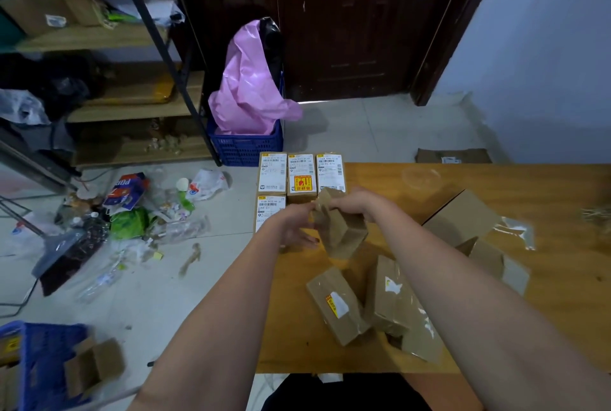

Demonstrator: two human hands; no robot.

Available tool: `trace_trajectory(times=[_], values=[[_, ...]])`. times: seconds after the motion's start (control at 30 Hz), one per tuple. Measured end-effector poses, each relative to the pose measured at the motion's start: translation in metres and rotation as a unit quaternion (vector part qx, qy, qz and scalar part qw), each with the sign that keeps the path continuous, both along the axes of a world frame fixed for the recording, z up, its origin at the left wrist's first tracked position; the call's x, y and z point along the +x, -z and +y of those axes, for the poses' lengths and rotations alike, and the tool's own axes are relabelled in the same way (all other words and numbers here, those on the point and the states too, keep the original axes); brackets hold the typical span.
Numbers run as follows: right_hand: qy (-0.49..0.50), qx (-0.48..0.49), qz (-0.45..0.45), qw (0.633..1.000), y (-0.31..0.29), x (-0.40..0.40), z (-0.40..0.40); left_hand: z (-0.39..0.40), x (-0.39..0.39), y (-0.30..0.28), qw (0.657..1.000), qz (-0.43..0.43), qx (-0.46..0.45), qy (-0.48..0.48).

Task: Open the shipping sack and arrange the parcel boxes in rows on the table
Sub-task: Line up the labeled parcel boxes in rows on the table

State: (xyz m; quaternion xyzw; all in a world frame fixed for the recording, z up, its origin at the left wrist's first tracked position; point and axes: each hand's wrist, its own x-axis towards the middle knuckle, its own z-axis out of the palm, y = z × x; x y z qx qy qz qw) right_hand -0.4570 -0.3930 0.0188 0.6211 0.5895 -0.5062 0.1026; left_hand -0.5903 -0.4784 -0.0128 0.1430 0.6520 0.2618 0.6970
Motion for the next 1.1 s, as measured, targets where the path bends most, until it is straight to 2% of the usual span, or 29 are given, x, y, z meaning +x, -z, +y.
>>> trace_trajectory(times=[0.1,0.23,0.4,0.5,0.67,0.77,0.87,1.0,1.03,1.1], values=[[0.005,-0.028,0.032,0.999,-0.002,-0.01,-0.003,0.004,0.003,-0.003,0.999,-0.037,0.012,-0.018],[0.045,-0.041,0.118,0.991,-0.001,-0.013,-0.008,0.001,-0.001,-0.008,0.993,-0.092,0.026,-0.068],[0.064,-0.091,0.192,0.975,0.013,-0.009,-0.009,-0.005,-0.012,0.001,0.993,-0.035,0.056,-0.099],[0.092,-0.103,0.188,0.972,0.02,-0.007,-0.012,-0.012,-0.013,0.003,0.991,0.009,0.071,-0.113],[0.102,-0.192,0.225,0.95,0.025,-0.002,-0.015,-0.019,-0.015,-0.004,0.98,-0.011,0.094,-0.173],[0.083,-0.195,0.227,0.951,0.029,-0.001,-0.013,-0.021,-0.018,-0.006,0.979,-0.017,0.096,-0.177],[0.079,-0.177,0.22,0.956,0.031,-0.004,-0.014,-0.019,-0.02,0.001,0.982,0.028,0.101,-0.159],[-0.024,-0.165,0.196,0.966,0.028,-0.003,-0.005,-0.019,-0.036,0.007,0.976,0.071,0.116,-0.168],[-0.072,-0.169,0.174,0.968,0.024,-0.001,-0.001,-0.02,-0.042,0.006,0.98,0.075,0.119,-0.143],[-0.173,-0.174,0.121,0.962,0.017,-0.001,0.007,-0.022,-0.051,0.003,0.993,0.069,0.097,-0.008]])
